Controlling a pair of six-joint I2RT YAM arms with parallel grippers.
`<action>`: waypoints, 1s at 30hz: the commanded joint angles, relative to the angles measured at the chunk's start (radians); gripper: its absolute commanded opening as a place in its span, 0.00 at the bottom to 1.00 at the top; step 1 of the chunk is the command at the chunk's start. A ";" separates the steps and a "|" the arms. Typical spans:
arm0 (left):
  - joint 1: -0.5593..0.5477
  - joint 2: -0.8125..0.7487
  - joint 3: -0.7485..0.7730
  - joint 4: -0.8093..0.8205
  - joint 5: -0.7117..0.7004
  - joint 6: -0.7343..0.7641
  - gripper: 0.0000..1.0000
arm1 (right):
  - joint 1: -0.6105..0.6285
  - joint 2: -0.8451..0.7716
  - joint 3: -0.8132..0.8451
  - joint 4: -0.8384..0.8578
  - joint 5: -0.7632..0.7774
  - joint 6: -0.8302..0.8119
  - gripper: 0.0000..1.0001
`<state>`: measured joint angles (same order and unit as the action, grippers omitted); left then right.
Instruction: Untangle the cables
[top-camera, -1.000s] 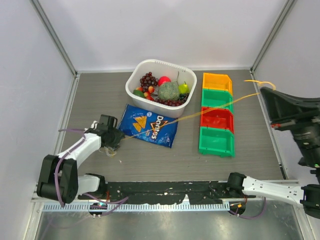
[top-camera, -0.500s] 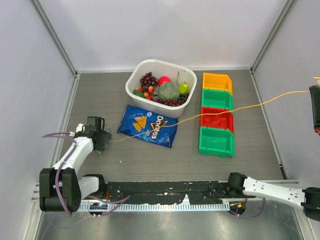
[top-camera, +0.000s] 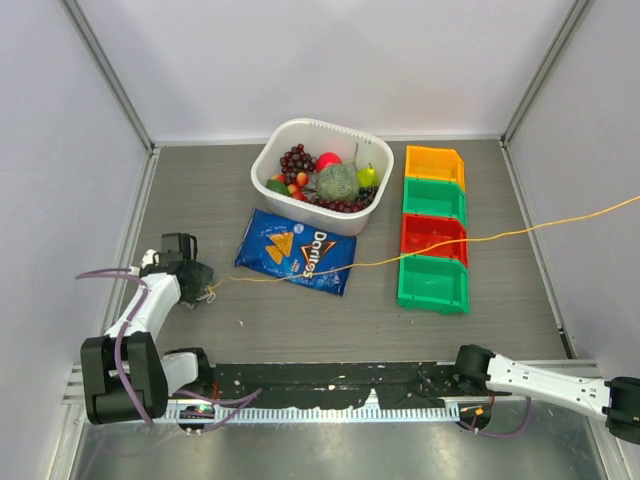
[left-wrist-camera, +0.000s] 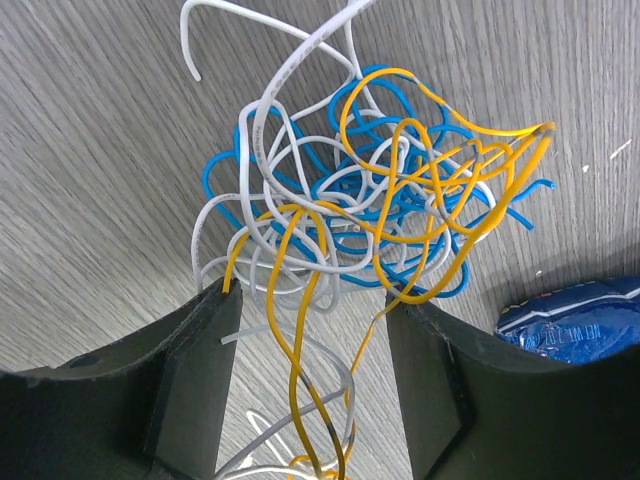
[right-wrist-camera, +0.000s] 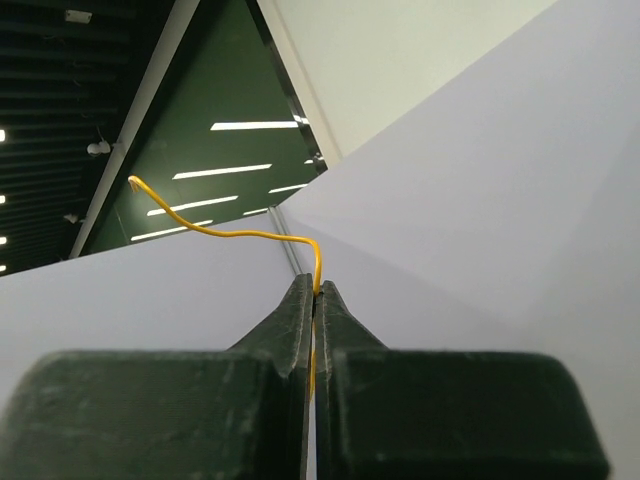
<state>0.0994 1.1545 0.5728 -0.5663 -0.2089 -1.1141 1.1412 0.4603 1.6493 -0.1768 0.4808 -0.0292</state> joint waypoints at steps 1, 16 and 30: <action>0.026 -0.007 0.022 0.009 -0.009 0.030 0.63 | -0.003 0.017 0.027 -0.009 -0.002 -0.031 0.01; 0.095 -0.029 0.016 0.005 -0.009 0.028 0.60 | -0.003 -0.017 0.126 -0.052 0.025 -0.034 0.01; 0.154 -0.116 0.045 0.026 0.126 0.137 0.75 | 0.000 0.004 -0.015 -0.027 0.012 0.055 0.01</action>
<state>0.2455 1.0882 0.5732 -0.5758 -0.1772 -1.0561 1.1366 0.4332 1.7477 -0.2375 0.4850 -0.0559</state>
